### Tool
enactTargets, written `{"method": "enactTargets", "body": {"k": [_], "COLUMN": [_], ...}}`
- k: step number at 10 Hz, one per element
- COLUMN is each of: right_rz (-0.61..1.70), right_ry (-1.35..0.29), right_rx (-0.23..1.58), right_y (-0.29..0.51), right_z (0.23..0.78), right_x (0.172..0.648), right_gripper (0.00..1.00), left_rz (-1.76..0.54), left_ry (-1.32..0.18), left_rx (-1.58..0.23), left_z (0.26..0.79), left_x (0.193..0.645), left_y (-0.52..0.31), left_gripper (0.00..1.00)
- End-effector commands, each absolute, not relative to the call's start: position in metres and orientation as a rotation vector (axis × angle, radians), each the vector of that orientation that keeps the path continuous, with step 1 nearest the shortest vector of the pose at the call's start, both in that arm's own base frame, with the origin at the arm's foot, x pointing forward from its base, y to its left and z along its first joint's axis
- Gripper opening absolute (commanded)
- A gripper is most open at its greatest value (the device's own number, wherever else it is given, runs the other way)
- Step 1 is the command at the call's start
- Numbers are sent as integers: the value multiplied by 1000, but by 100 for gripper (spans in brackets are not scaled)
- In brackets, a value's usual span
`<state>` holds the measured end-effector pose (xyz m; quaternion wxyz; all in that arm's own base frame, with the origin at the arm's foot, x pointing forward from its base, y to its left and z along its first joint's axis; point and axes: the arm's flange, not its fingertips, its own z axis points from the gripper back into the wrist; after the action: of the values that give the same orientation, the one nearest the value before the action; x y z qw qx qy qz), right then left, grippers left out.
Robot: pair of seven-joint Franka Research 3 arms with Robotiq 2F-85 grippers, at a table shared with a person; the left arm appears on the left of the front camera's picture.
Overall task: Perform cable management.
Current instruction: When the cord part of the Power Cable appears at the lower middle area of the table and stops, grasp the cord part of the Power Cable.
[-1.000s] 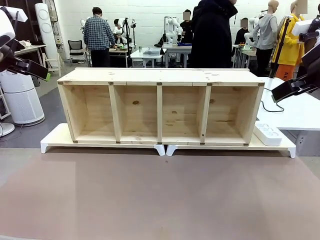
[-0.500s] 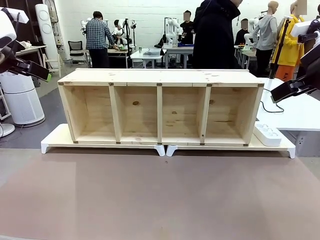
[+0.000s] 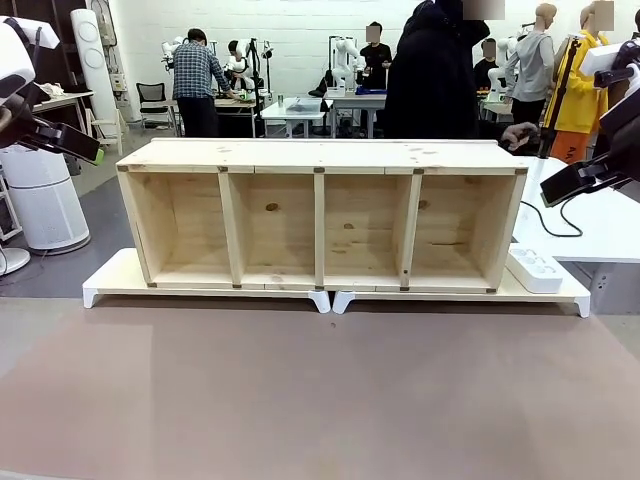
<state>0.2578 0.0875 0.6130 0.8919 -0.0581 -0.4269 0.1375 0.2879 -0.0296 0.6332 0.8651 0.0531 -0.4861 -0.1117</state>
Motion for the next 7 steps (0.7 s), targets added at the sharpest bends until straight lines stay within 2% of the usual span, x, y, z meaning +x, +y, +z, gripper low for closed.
{"method": "enactTargets", "body": {"k": [1,7], "right_rz": [283,283], "right_ry": [-887,-887], "right_rx": [-122,-122], "right_y": [87,87], "right_z": [612,612], "right_x": [260,260], "right_gripper": [100,100], "left_rz": [-233,-233], "left_ry": [-1028,-1028], "left_rx": [112,112], "left_z": [633,633], "left_x": [290,290], "left_y": [-29,-29], "left_gripper": [100,100]}}
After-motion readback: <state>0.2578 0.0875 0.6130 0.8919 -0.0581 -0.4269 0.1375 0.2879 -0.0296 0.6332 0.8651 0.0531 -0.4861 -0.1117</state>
